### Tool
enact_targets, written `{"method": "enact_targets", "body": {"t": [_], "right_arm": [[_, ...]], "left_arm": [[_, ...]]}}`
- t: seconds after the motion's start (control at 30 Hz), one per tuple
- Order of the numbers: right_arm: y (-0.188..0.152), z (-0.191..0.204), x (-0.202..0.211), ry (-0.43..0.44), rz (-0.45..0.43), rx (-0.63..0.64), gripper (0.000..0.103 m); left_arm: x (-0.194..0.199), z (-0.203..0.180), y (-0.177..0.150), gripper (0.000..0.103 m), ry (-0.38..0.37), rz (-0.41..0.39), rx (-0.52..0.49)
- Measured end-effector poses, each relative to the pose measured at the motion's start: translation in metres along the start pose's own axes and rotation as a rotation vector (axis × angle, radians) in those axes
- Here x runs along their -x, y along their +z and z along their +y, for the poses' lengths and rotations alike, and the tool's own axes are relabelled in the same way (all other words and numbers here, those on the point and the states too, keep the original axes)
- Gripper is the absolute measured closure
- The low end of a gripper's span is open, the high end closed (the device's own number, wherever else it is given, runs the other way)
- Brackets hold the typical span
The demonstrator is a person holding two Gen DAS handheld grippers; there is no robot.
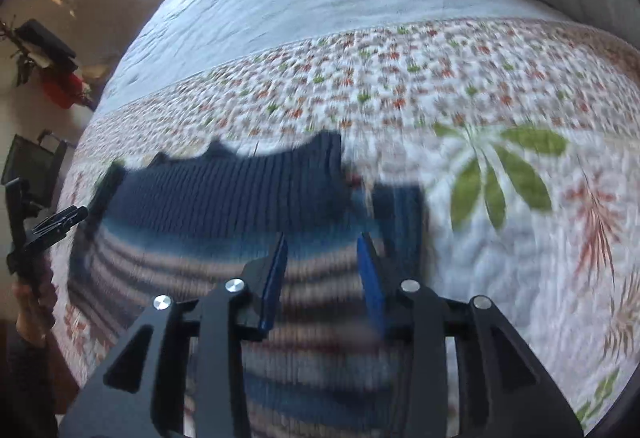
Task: Fold small clothes
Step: 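Open both tools to release the folded sweater, then grasp the side edge of the folded sweater with both tools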
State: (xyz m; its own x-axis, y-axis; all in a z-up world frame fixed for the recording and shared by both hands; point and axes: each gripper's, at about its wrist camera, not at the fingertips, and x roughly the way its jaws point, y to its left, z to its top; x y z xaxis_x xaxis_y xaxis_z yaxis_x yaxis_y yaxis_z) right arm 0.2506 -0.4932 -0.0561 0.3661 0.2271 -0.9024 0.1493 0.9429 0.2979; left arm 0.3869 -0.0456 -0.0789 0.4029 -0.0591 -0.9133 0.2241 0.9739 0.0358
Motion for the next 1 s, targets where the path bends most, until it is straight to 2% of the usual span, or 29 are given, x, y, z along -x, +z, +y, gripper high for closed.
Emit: {"method": "enact_targets", "body": {"t": [0.1,0.2,0.27,0.4,0.53,0.57,0.63,0.73,0.8,0.87,0.9,1.0], "right_arm": [[-0.038,-0.001,0.019,0.007,0.025,0.023,0.062],[-0.079,-0.001,0.037,0.023,0.046,0.037,0.053],[-0.097,-0.002,0.046,0.034,0.045,0.045,0.050],[-0.119,-0.008,0.044,0.043,0.065,0.038,0.048],[-0.129,-0.012,0.032,0.131,0.115,0.019,0.047],[-0.130,-0.008,0.031,0.118,0.115,0.033,0.047],[-0.133,-0.001,0.029,0.101,0.113,0.071,0.051],[-0.135,0.002,0.030,0.094,0.095,0.095,0.068],[-0.136,-0.002,0.032,0.115,0.082,0.086,0.079],[-0.135,-0.006,0.030,0.129,0.083,0.082,0.080],[-0.136,-0.009,0.028,0.137,0.087,0.076,0.077],[-0.136,-0.015,0.018,0.146,0.103,0.054,0.075]], "left_arm": [[0.025,0.026,-0.046,0.036,0.012,0.015,0.024],[0.043,0.035,-0.082,0.035,0.035,0.009,0.008],[0.048,0.037,-0.100,0.034,0.024,0.021,-0.010],[0.046,0.034,-0.123,0.033,0.000,0.058,-0.010],[0.038,0.035,-0.132,0.033,-0.005,0.082,0.009],[0.034,0.036,-0.132,0.033,-0.003,0.091,0.016],[0.030,0.035,-0.132,0.034,-0.016,0.102,0.024],[0.035,0.030,-0.133,0.037,-0.092,0.100,0.024],[0.039,0.023,-0.133,0.037,-0.090,0.085,-0.009],[0.034,0.017,-0.134,0.038,-0.076,0.092,-0.036],[0.030,0.016,-0.134,0.041,-0.074,0.100,-0.039],[0.015,0.014,-0.137,0.051,-0.077,0.129,-0.029]]}}
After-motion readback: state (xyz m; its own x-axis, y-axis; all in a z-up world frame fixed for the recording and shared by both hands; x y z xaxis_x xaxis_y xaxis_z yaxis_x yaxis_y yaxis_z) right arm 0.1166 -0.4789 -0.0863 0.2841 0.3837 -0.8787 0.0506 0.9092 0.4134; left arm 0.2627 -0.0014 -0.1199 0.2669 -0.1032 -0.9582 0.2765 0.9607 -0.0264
